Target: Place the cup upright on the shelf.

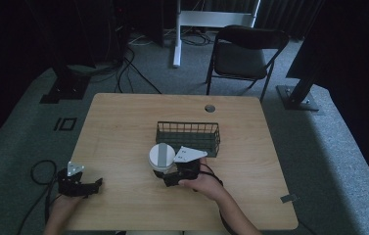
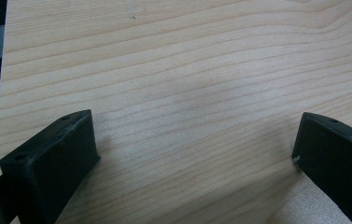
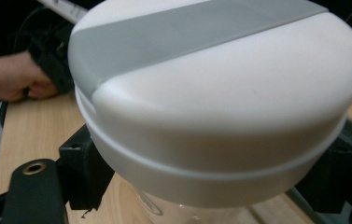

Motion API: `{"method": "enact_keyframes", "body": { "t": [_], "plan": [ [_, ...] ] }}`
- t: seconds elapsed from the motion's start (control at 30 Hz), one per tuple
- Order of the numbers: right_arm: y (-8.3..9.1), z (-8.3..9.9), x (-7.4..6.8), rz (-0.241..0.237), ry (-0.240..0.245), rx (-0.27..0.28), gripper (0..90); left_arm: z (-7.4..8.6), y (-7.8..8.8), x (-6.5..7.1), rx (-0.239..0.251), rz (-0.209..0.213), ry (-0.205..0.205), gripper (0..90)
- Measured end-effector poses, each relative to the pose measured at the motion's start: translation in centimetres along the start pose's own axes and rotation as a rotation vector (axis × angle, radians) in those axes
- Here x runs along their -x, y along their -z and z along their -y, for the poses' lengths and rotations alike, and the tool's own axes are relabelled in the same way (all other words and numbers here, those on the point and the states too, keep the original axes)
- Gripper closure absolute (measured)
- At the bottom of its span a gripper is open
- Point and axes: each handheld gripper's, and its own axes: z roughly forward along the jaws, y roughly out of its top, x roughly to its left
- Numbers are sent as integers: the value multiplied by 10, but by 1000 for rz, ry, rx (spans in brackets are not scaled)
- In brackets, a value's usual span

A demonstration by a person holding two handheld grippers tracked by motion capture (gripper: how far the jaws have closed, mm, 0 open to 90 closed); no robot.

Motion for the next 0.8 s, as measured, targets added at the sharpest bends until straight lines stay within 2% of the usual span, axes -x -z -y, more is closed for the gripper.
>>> {"method": "enact_keyframes", "body": {
  "t": [0.17, 0.43, 0.63, 0.8],
  "plan": [
    [10, -9, 6, 33, -6, 20, 182, 0, 0, 0, 0, 0, 0, 0],
    [26, -21, 21, 126, -37, 57, 182, 0, 0, 0, 0, 0, 0, 0],
    [36, -26, 33, 243, -48, 68, 182, 0, 0, 0, 0, -1, -1, 0],
    [42, -33, 44, 321, -57, 63, 182, 0, 0, 0, 0, 0, -1, 0]
  ]
}}
